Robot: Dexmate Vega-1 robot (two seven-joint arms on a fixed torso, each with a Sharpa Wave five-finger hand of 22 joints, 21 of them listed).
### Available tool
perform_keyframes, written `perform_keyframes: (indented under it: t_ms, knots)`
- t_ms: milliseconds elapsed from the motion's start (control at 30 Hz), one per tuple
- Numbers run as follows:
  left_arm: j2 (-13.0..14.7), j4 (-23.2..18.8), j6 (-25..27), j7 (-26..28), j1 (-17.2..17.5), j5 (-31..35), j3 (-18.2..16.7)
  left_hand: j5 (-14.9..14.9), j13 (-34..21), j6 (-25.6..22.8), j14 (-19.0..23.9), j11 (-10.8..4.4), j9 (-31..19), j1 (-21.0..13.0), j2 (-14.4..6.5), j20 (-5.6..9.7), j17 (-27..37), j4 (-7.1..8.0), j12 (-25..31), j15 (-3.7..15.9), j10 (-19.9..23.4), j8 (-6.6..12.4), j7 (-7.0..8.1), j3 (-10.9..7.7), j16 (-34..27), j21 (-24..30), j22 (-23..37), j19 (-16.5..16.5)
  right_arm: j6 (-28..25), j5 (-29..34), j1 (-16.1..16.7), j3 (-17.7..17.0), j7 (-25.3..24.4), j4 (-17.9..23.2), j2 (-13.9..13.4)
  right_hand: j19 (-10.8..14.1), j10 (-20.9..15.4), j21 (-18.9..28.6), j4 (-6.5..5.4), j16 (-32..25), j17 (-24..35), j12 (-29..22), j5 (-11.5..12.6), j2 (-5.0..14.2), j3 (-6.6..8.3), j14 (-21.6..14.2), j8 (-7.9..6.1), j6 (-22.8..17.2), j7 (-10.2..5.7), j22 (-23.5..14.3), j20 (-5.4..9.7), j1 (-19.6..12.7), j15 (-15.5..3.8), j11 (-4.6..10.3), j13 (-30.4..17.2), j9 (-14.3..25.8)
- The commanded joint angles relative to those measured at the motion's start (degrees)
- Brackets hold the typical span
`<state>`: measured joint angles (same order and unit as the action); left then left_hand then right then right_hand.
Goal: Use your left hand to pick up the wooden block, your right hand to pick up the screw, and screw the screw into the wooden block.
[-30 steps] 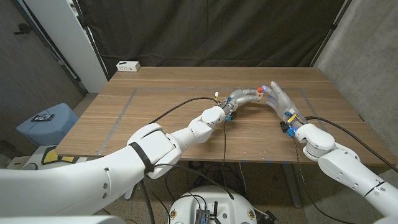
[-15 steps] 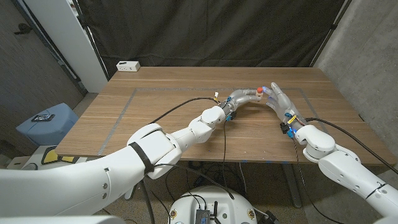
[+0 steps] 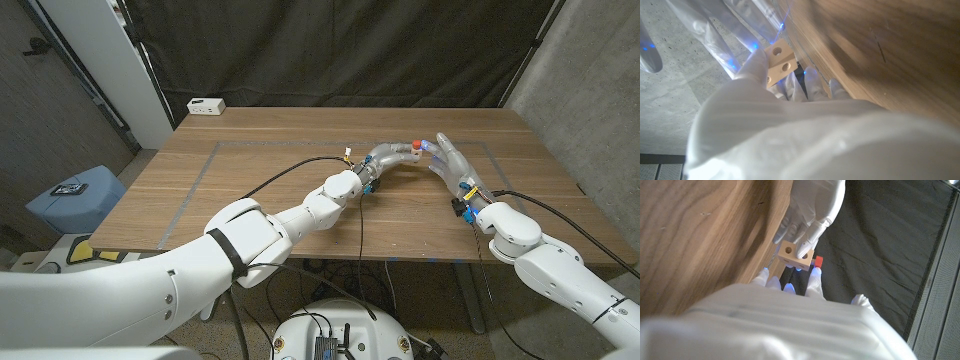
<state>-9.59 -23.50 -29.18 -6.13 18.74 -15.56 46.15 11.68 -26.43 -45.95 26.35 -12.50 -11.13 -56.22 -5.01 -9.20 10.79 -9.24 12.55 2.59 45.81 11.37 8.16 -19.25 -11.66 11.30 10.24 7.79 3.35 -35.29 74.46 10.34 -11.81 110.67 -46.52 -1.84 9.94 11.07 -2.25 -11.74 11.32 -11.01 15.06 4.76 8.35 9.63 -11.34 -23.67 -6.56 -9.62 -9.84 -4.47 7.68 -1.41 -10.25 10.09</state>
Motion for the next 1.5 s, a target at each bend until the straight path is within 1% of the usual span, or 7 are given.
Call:
perform_keyframes:
  t_ms: [33, 567, 967, 1233, 1500]
  knots:
    - [0.2, -0.7, 0.2, -0.1, 0.4, -0.2, -0.2, 0.4, -0.3, 0.8, -0.5, 0.21, -0.2, -1.0, -1.0, -0.22, 0.1, -0.15, 0.0, 3.23, -0.9, -0.37, -0.24, -0.51, 0.2, 0.4, 0.3, -0.1, -0.2, -0.1, 0.8, -0.5, 1.1, 0.7, -1.0, 0.4, 3.0, 0.0, -0.29, 0.0, 0.1, -0.3, 0.3, 0.12, 0.21, 7.5, -0.41, -0.7, 0.19, -0.1, 0.02, -0.2, -0.11, 0.37, -0.2, 0.0]
    - [0.3, -1.5, 0.3, -0.3, 0.9, 0.0, -0.1, 0.6, -0.3, 2.3, -1.3, 0.57, -0.2, -1.7, -1.5, -0.65, 0.0, -0.14, -0.2, 2.72, -2.5, -0.75, -0.72, -0.83, 0.6, 0.4, 0.3, -0.2, 0.4, -0.2, 2.3, -1.2, 2.5, 1.6, -2.1, 0.5, 3.2, -0.1, -0.36, 0.1, 0.1, -0.1, 0.4, 0.14, 0.21, 7.8, -0.25, -1.2, 0.66, -0.1, 0.12, -0.2, -0.2, 0.7, -0.1, 0.0]
    - [0.8, -2.8, 0.3, -0.3, 1.6, 0.2, 0.0, 0.7, -0.3, 2.4, -1.3, 0.67, -0.2, -1.7, -1.6, -0.64, -0.1, -0.01, 0.2, 2.69, -2.6, -0.63, -0.66, -0.91, 0.6, 0.4, 0.3, -0.3, 0.7, 0.0, 4.7, -3.0, 0.9, 3.0, -2.1, 0.5, 3.1, -0.1, -0.42, 0.1, 0.1, -0.1, 0.5, 0.19, 0.21, 7.8, -0.2, -1.7, 0.87, -0.1, 0.12, -0.2, -0.21, 0.58, -0.1, 0.0]
    - [1.8, -5.0, 0.6, -0.3, 2.5, 0.4, 0.0, 0.7, -0.4, 2.0, -1.1, 0.47, -0.1, -1.8, -1.2, -0.41, -0.2, -0.14, 0.5, 2.86, -2.2, -0.37, -0.28, -0.78, 0.6, 0.5, 0.3, -0.2, 0.2, 0.6, 6.0, -4.6, -0.5, 3.9, -2.1, 0.5, 2.9, -0.1, -0.45, 0.1, 0.1, -0.2, 0.6, 0.24, 0.23, 7.7, -0.07, -1.7, 0.95, -0.1, 0.15, -0.2, -0.27, 0.44, -0.1, 0.0]
    - [3.3, -8.5, 1.5, 0.2, 3.7, 0.8, 0.0, 0.6, -0.4, 1.4, -0.8, 0.33, -0.1, -1.9, -1.0, -0.27, -0.2, -0.2, 0.9, 3.03, -1.8, -0.13, 0.23, -0.63, 0.4, 0.5, 0.3, -0.2, 0.1, 1.0, 5.1, -4.6, -0.5, 3.1, -1.4, 0.7, 2.9, -0.1, -0.47, 0.1, 0.1, -0.1, 0.7, 0.27, 0.26, 7.7, 0.47, -0.7, 0.72, -0.1, 0.18, -0.2, -0.28, 0.31, -0.1, 0.0]
